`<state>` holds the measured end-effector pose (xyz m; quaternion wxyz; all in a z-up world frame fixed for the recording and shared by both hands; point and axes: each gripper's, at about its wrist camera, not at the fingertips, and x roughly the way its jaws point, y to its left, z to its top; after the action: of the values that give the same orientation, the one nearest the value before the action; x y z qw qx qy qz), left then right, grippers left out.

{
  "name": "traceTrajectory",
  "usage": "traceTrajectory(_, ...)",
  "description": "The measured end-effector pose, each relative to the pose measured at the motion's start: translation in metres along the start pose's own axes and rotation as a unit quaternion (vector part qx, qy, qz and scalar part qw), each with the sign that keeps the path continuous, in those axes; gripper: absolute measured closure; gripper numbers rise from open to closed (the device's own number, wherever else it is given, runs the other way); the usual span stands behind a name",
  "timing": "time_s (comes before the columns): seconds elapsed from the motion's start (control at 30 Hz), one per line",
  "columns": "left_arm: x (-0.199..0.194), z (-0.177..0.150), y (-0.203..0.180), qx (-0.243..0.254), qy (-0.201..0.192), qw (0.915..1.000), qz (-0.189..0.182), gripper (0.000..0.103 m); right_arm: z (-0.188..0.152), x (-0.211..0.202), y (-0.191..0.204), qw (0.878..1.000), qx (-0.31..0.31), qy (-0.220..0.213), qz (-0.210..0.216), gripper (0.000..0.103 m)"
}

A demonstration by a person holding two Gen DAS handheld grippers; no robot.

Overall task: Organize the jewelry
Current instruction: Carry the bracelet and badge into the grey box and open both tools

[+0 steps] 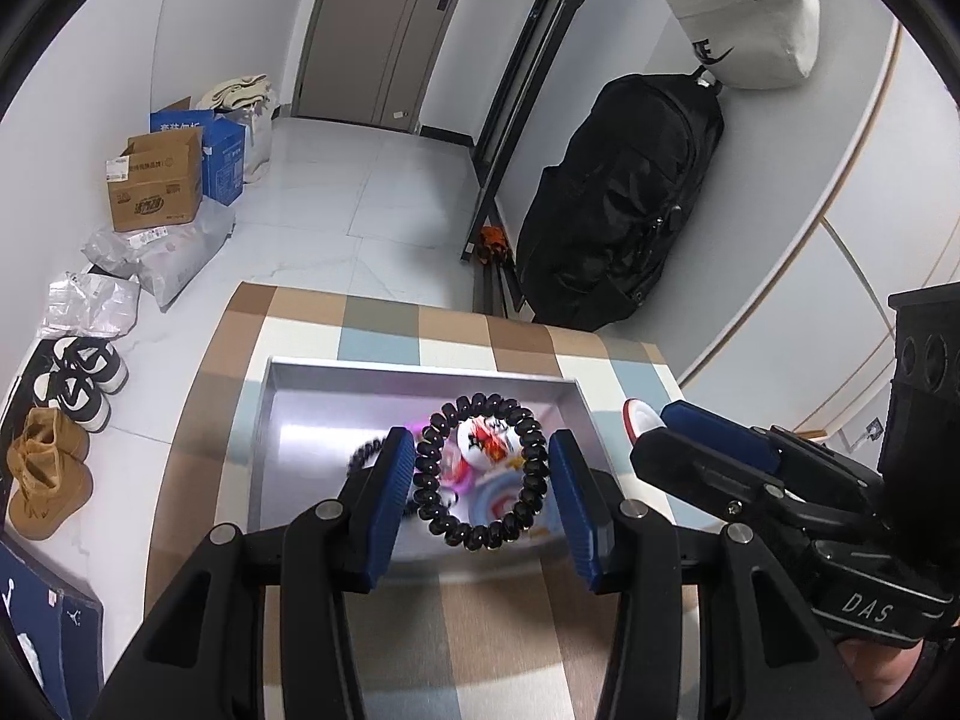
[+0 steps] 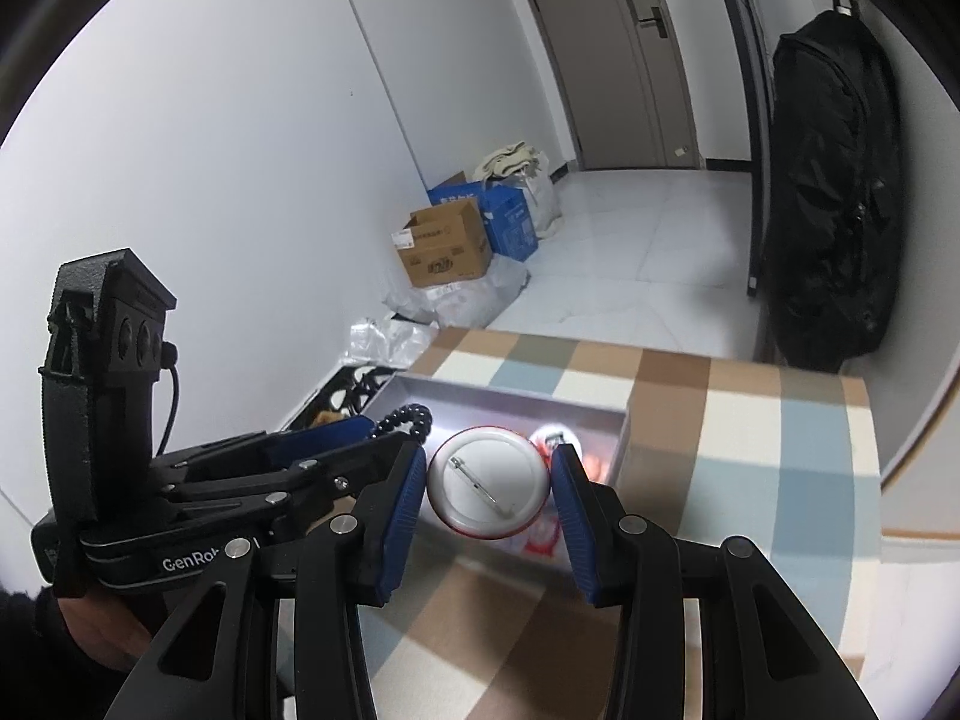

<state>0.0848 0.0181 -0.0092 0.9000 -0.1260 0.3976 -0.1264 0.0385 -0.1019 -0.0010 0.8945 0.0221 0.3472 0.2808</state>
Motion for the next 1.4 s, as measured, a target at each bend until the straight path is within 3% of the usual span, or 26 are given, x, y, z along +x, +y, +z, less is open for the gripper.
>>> traceTrajectory(0.37,0.032,0.012,0.009,-0.012,0.027,0.9996,-0.006,0.062,0.013,0.036,-0.031,0.999,0.03,0.018,0.008,0.061)
traceTrajectory(0.83,0.048,0.016,0.016,-0.038,0.053,0.9977,-0.018,0.062,0.017,0.053,-0.048,0.996,0.067,0.038,0.037,0.06)
traceTrajectory(0.97,0.05,0.017,0.019,-0.049,0.053,0.9974,-0.005,0.057,0.018,0.054,-0.051,0.995,0.076,0.04,0.047,0.058)
traceTrajectory(1.03,0.049,0.017,0.02,-0.053,0.049,0.9974,0.0,0.055,0.018,0.053,-0.051,0.995,0.077,0.037,0.045,0.051)
traceTrajectory(1.1,0.046,0.018,0.021,-0.056,0.043,0.9975,0.004,0.036,0.018,0.049,-0.051,0.996,0.078,0.026,0.046,0.042)
traceTrajectory(1.4,0.044,0.016,0.016,-0.034,0.024,0.9989,0.021,0.035,0.018,0.042,-0.05,0.996,0.074,0.003,0.04,0.036)
